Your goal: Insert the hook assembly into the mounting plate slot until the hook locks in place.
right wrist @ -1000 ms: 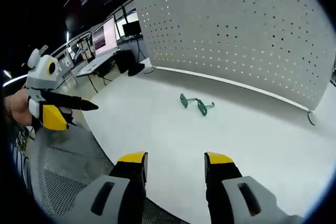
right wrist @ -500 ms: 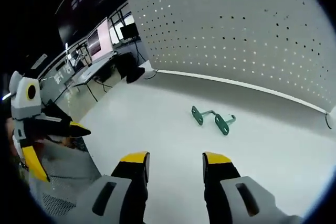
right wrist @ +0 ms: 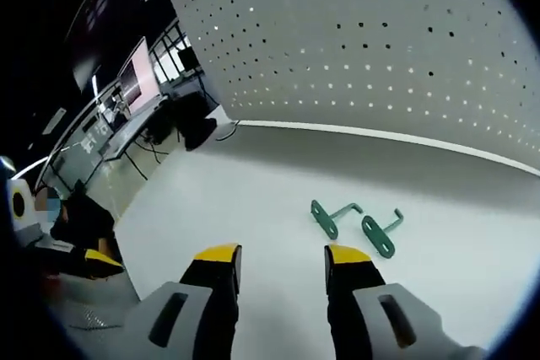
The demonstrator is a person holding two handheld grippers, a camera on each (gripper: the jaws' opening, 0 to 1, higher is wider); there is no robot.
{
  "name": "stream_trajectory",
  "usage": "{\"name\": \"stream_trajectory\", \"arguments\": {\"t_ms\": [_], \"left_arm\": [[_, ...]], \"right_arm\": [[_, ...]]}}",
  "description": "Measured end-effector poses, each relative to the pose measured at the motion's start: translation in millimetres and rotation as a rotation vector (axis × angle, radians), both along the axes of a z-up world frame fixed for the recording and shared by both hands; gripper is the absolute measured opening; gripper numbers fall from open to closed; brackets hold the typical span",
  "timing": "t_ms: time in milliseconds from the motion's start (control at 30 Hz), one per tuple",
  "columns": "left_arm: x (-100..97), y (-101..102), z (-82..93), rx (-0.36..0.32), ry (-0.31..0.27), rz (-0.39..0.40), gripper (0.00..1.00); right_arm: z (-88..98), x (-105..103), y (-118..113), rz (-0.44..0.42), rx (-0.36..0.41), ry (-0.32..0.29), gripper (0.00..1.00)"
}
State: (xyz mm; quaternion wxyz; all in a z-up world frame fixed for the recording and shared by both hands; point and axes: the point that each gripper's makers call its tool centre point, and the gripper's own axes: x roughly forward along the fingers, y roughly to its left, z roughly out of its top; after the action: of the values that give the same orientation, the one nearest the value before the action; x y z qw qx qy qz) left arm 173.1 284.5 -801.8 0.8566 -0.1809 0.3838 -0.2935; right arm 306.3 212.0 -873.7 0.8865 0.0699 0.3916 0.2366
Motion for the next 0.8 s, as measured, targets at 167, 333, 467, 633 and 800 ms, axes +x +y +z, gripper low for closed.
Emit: {"name": "stream_trajectory", "arguments": {"t_ms": [167,333,467,633,800], "left_arm": [[6.0,8,1.0,-0.005,0.001,0.023,0.92],[11.5,13,-0.2,-0.017,0.006,0.050,0.92],[12.6,12,-4.2,-0.020,0.019,0.050,0.91],[12.6,11,-5.9,-0.027,0.028,0.052,0.91],[15.2,12,-7.1,-0.036,0.035,0.063,0.90]], "right_arm": [[-10.4,10,0,-0.008,-0.012,0.019,0.36],[-12.4,19,-4,-0.030,-0.019,0.025,0.36],[-14.5,24,-5,-0.025,-0.035,0.022,0.36],[-17.2,34,-9,-0.027,-0.073,0.009,0.37],[-19.2,47,-14,-0.036,-0.103,0.007,0.37]]}}
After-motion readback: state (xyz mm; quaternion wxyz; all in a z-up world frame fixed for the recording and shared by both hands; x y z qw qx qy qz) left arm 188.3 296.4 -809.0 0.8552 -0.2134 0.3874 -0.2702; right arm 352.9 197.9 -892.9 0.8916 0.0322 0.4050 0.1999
